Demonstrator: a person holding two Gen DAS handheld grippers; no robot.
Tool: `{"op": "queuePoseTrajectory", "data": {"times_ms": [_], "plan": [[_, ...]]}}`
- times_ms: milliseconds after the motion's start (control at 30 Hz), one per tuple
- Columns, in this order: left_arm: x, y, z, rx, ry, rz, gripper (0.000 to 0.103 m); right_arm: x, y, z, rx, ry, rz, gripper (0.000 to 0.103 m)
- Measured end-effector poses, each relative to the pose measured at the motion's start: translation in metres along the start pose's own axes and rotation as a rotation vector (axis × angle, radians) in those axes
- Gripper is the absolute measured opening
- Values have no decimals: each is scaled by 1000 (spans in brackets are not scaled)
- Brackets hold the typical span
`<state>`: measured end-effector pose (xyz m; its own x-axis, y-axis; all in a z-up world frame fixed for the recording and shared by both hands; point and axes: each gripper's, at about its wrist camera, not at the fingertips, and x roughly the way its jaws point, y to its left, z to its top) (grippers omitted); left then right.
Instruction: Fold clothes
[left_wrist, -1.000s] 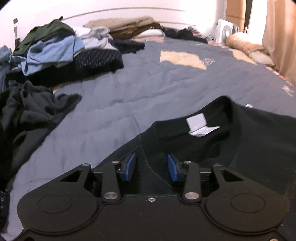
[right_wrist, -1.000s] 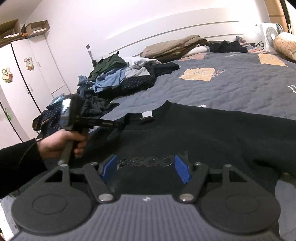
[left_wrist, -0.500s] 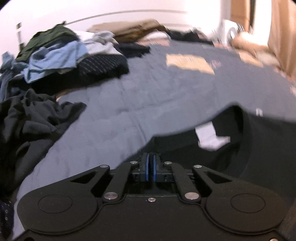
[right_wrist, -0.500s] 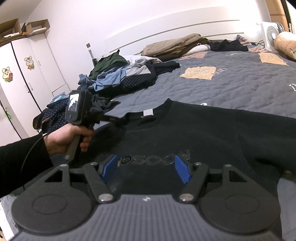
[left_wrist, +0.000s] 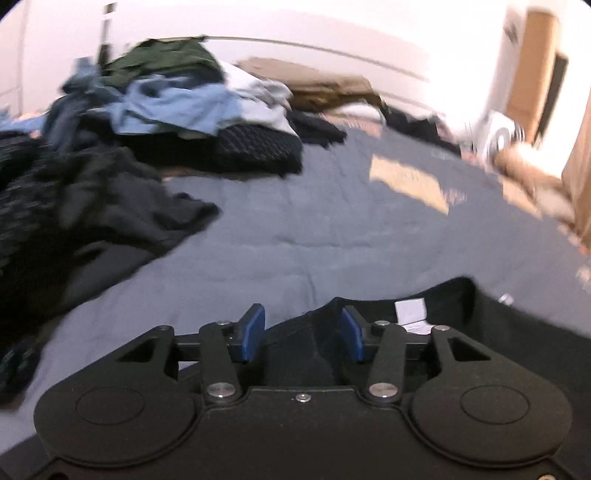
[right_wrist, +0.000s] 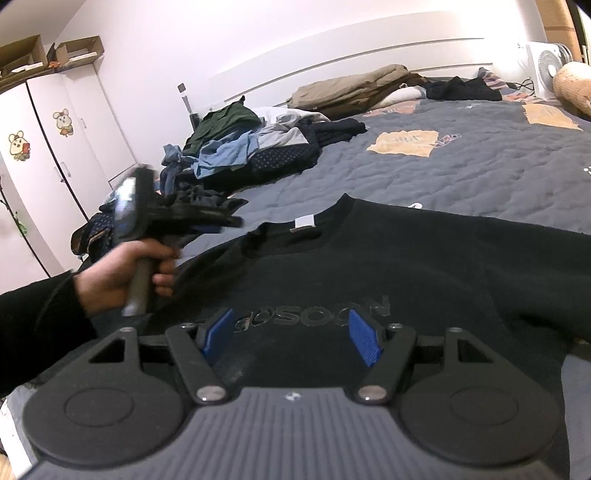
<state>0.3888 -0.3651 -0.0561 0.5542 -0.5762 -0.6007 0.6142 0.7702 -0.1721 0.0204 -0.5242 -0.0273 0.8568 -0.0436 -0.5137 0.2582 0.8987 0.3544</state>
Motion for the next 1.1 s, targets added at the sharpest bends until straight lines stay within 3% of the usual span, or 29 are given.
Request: {"op": "queuePoseTrajectory", "data": {"times_ms": [167,433,533,767,1100], "plan": [[-83,25,-31,-83,-16,13,63,-4,8,5,21,-19,17,68],[-197,42,-112,-106,-16,94,64,-5,37,5,-2,-9,32,73],[-228,35,-139,-90,-56,121,70,-5,53,2,-28,2,47,76],[-256,10,-158,21,-74,102,71,-7,89,-4,-85,1,34,82],[-282,19,-185,28,-65,115,73,3,128,-16,-148,34,35,84]]}}
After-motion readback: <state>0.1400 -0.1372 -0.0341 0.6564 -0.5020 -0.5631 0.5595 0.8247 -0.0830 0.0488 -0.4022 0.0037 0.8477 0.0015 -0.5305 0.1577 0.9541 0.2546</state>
